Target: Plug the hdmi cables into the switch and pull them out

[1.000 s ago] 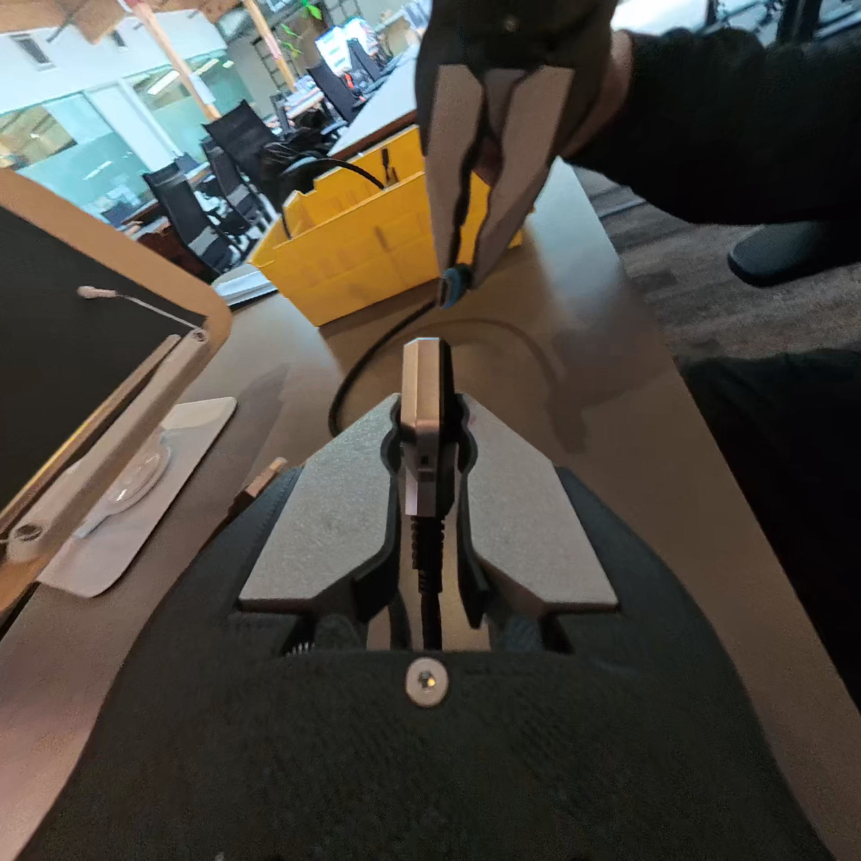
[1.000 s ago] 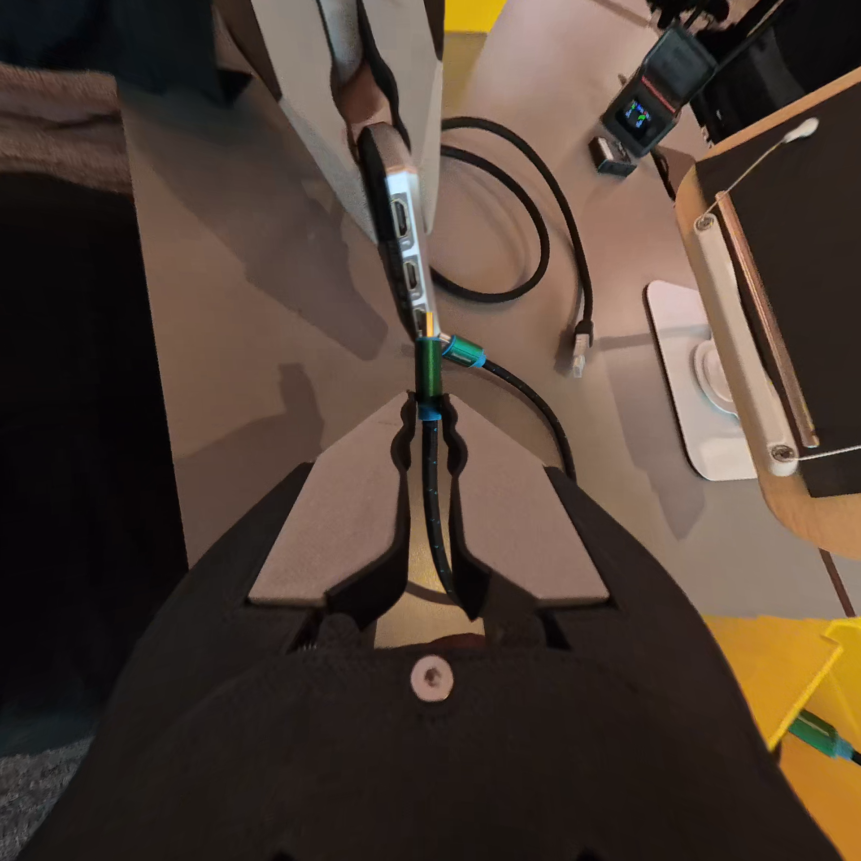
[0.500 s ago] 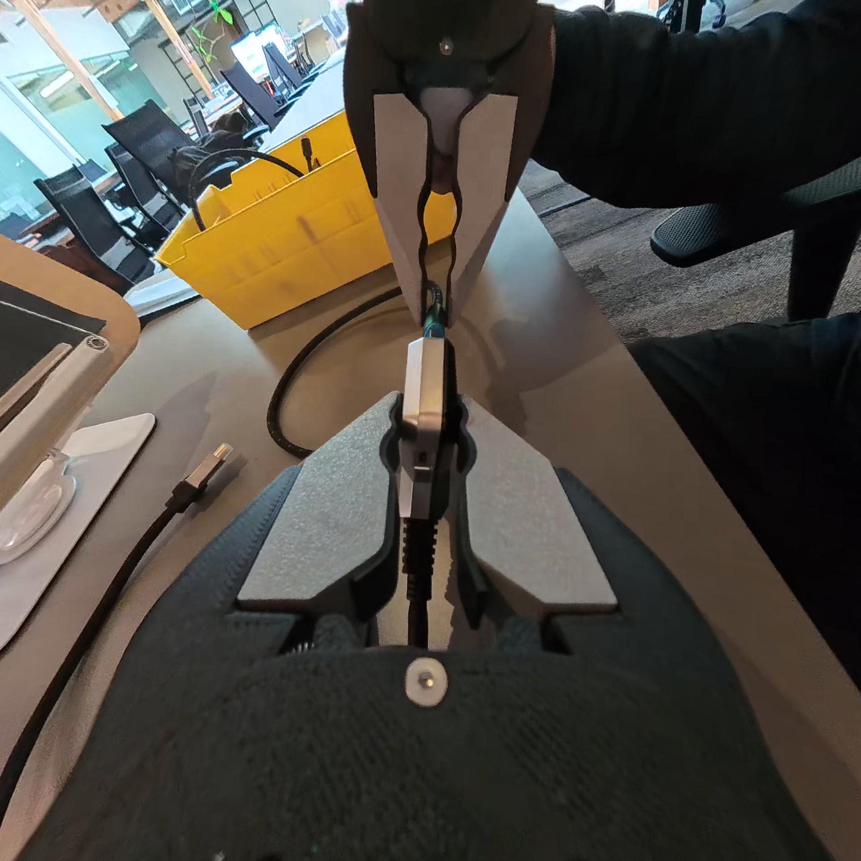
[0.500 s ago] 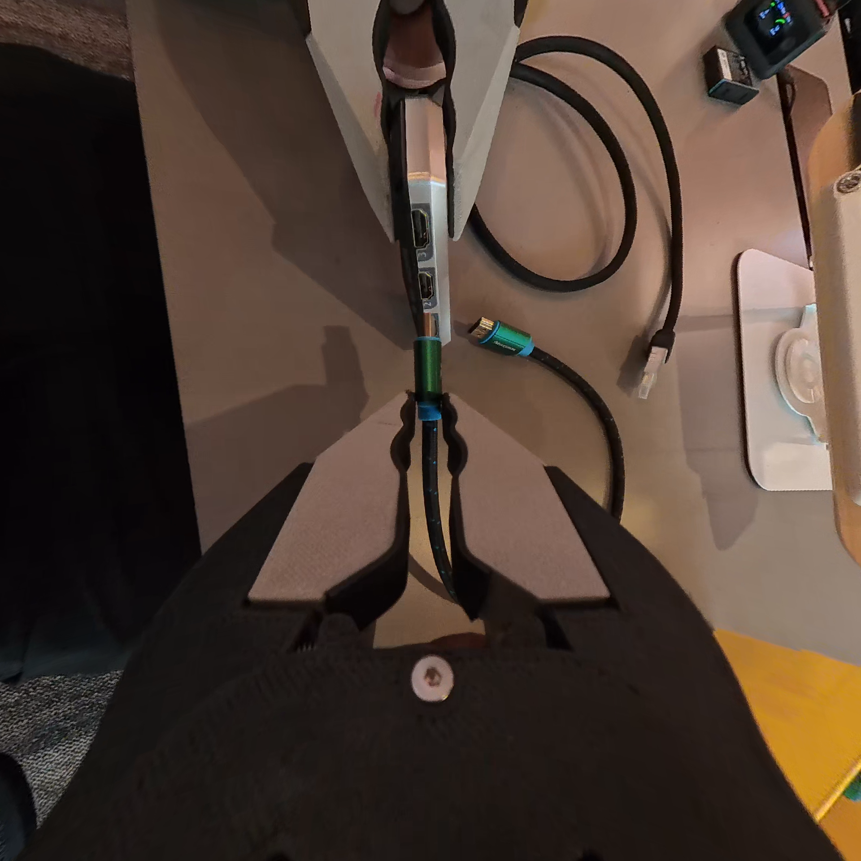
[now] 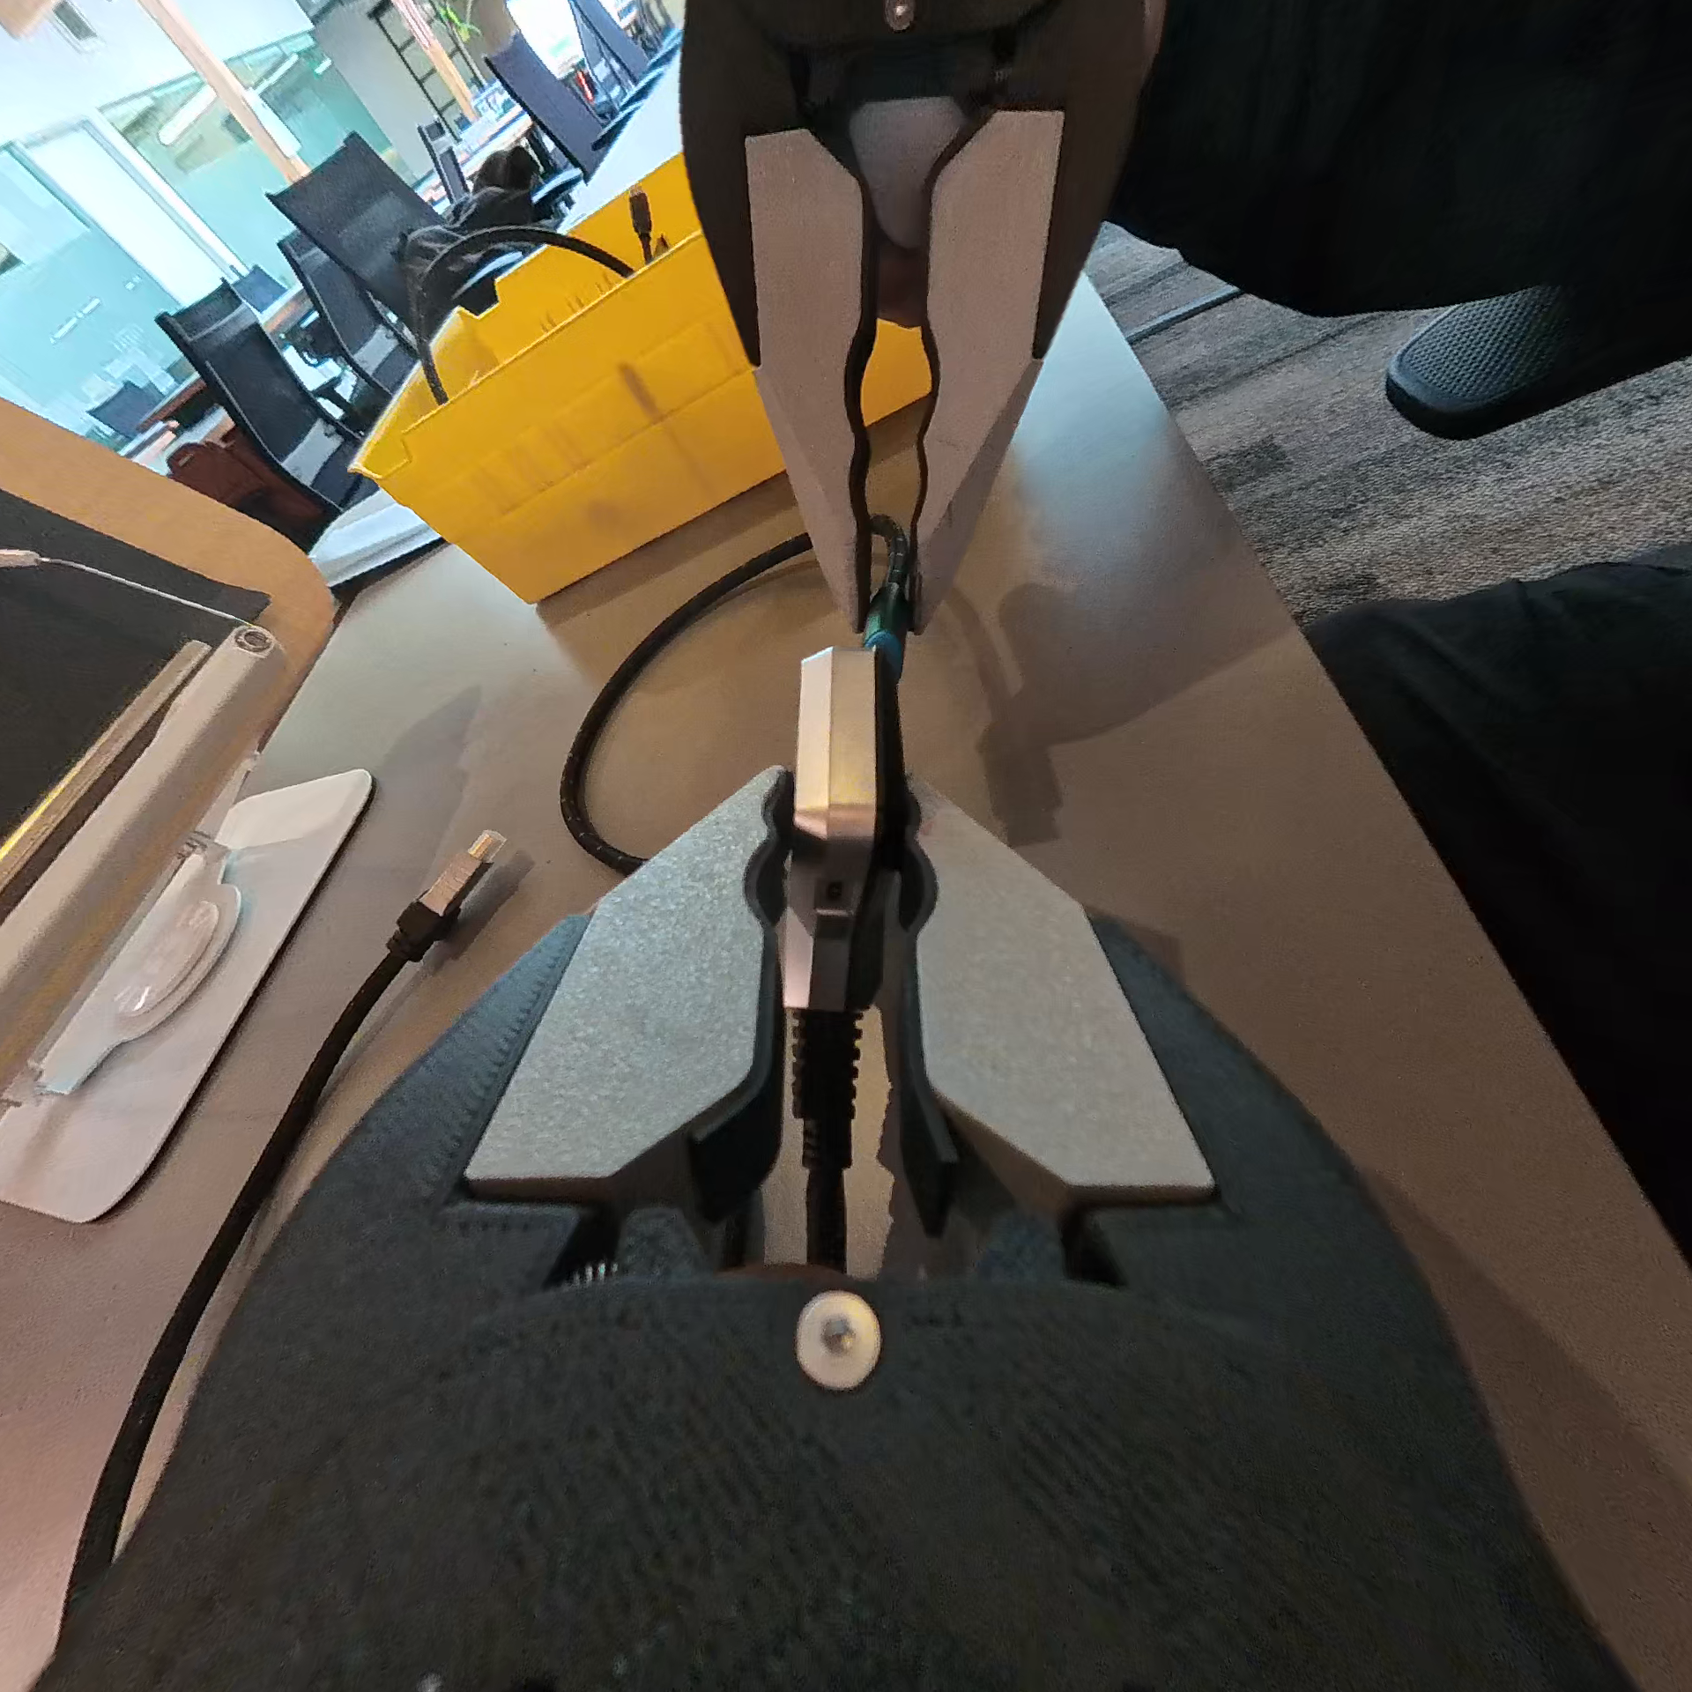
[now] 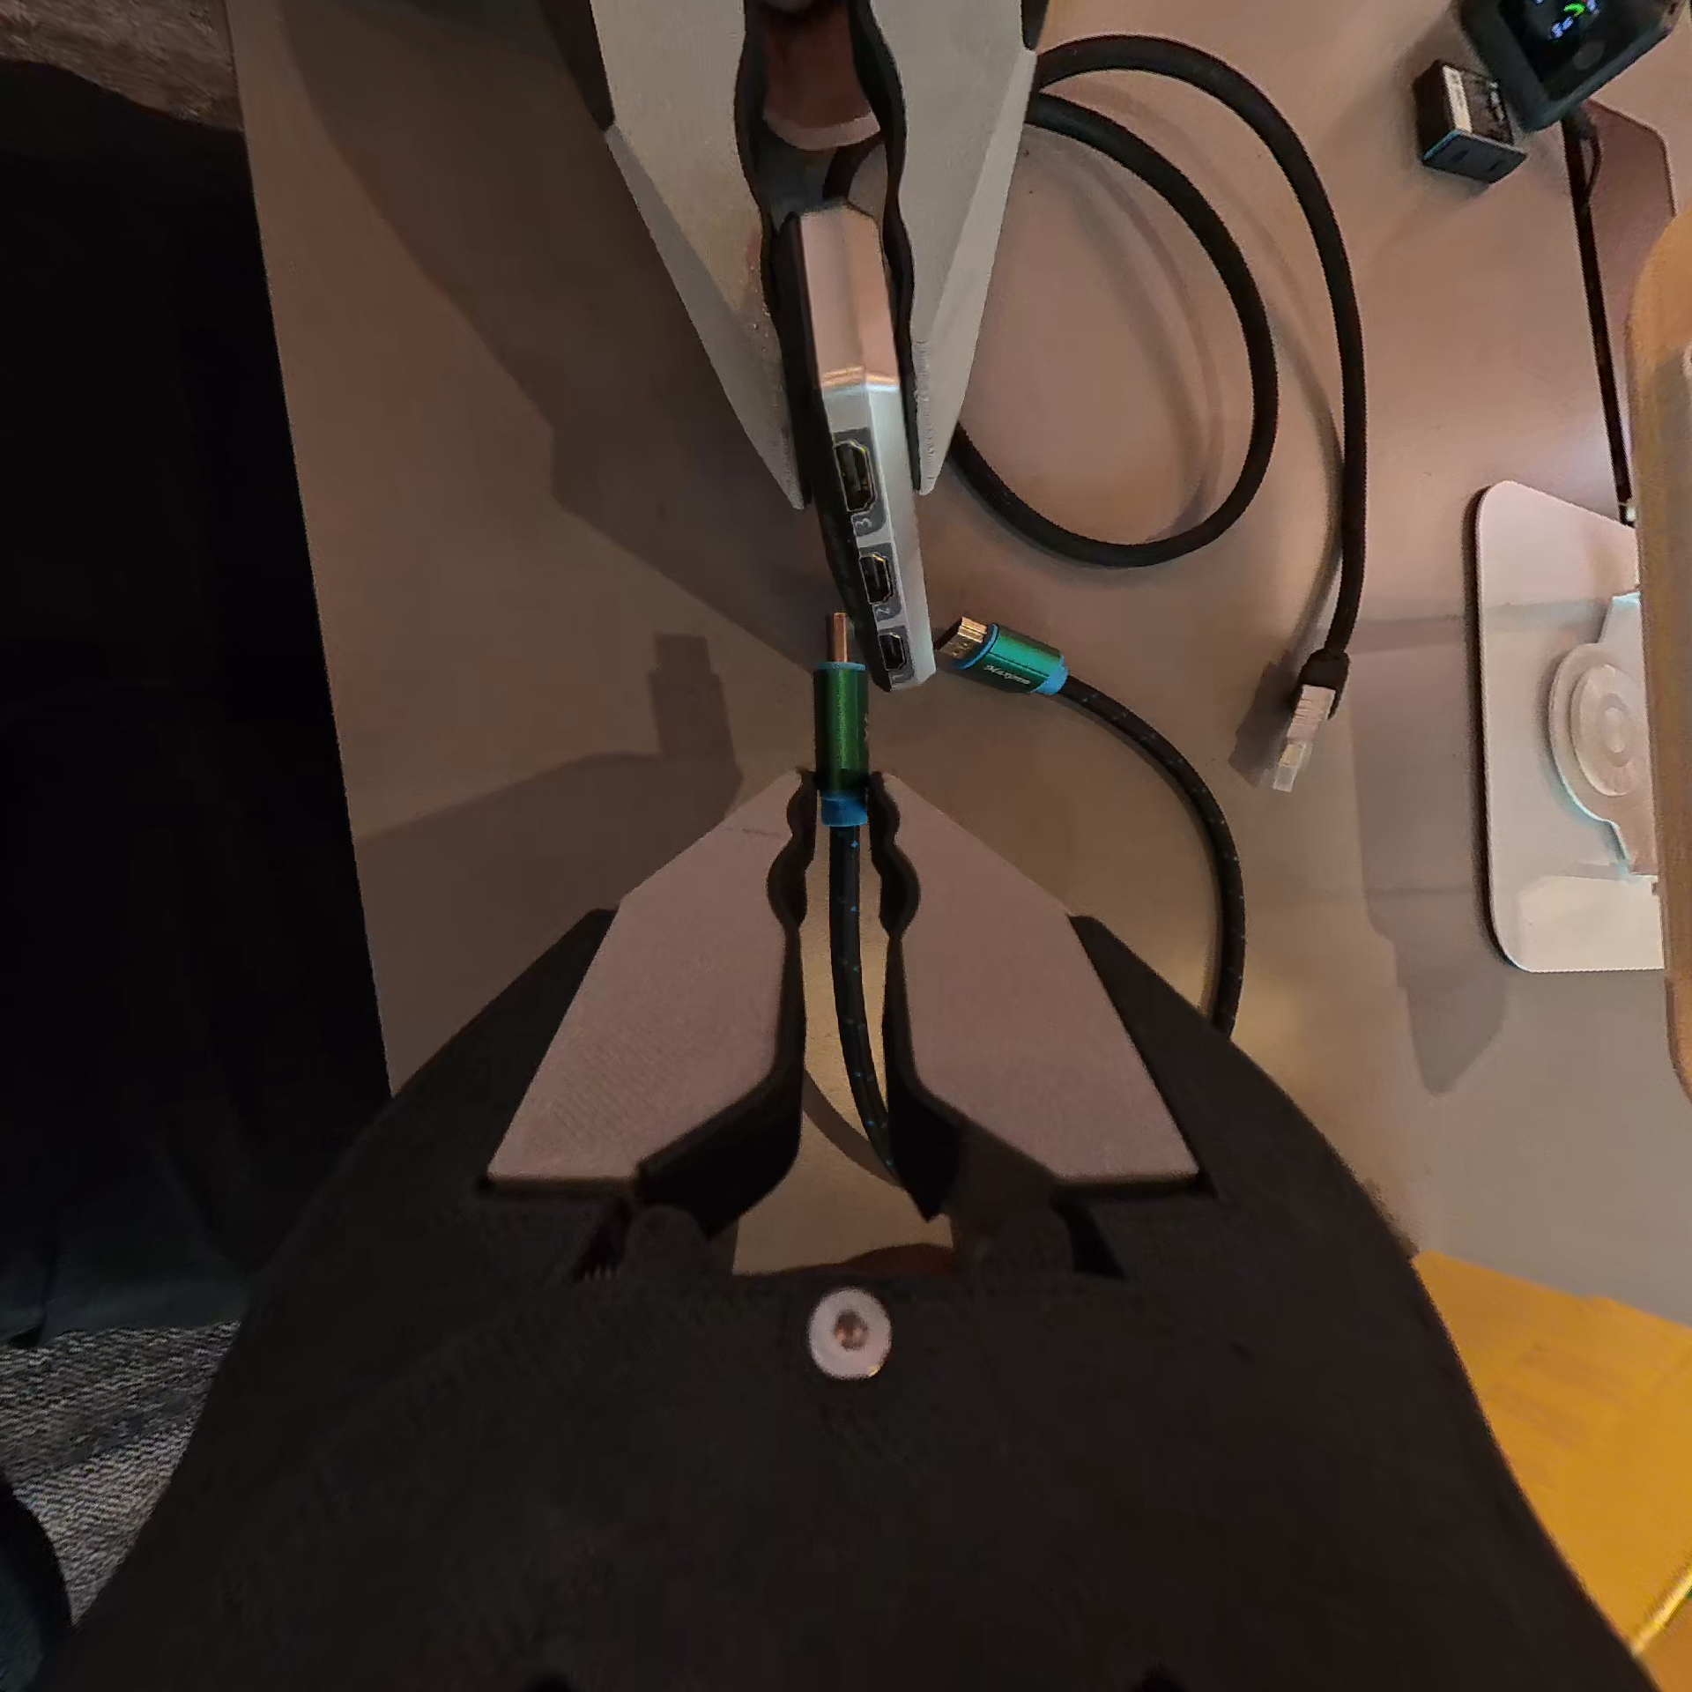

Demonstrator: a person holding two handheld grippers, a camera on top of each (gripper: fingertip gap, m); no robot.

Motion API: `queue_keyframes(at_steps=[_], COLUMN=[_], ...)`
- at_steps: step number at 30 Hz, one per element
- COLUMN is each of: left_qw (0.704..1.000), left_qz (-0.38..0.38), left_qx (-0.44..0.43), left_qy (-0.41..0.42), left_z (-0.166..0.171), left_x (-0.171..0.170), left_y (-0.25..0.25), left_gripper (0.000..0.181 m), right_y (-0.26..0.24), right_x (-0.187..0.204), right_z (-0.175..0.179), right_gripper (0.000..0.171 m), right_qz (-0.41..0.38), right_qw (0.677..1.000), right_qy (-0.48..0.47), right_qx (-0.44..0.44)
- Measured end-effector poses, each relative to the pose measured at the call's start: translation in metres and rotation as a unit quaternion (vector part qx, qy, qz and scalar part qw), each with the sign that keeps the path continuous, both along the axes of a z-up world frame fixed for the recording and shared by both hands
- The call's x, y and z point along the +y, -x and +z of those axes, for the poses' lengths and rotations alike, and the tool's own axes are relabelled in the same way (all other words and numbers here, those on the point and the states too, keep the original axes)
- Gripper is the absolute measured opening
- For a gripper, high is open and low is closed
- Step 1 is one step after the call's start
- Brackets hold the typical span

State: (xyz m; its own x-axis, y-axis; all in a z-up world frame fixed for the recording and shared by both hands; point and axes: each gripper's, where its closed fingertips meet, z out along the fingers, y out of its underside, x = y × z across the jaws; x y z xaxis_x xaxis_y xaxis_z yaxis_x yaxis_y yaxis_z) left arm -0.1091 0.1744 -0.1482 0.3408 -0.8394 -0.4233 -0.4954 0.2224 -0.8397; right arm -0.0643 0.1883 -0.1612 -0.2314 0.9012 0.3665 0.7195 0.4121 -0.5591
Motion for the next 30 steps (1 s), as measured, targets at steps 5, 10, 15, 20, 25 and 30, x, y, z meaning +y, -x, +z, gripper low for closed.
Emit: queue_keyframes(at_steps=[5,10,15,20,25,30], left_qw=[1.0,1.0,1.0,1.0,1.0,1.0], left_qz=[0.001,-0.003,-0.009,-0.011,-0.007,0.0], left_qx=[0.0,-0.004,-0.007,-0.008,-0.008,0.001], left_qy=[0.004,0.003,0.006,0.006,0.002,-0.013], left_z=[0.0,0.0,0.001,0.001,0.001,0.0], left_x=[0.0,0.0,-0.002,-0.003,-0.001,0.001], left_y=[0.0,-0.001,-0.001,-0.001,0.0,0.001], left_gripper=[0.019,0.019,0.019,0.019,0.019,0.019], right_y=[0.004,0.008,0.006,0.005,0.004,0.004], right_x=[0.0,-0.004,-0.006,-0.005,0.003,0.006], right_z=[0.006,0.013,0.018,0.017,0.01,0.007], right_gripper=[0.008,0.008,0.008,0.008,0.008,0.008], right_qz=[0.006,0.04,0.065,0.079,0.057,0.05], right_qw=[1.0,0.997,0.993,0.99,0.994,0.994], right_qy=[-0.025,-0.048,-0.067,-0.09,-0.068,-0.064], right_qx=[0.015,0.053,0.072,0.08,0.066,0.067])
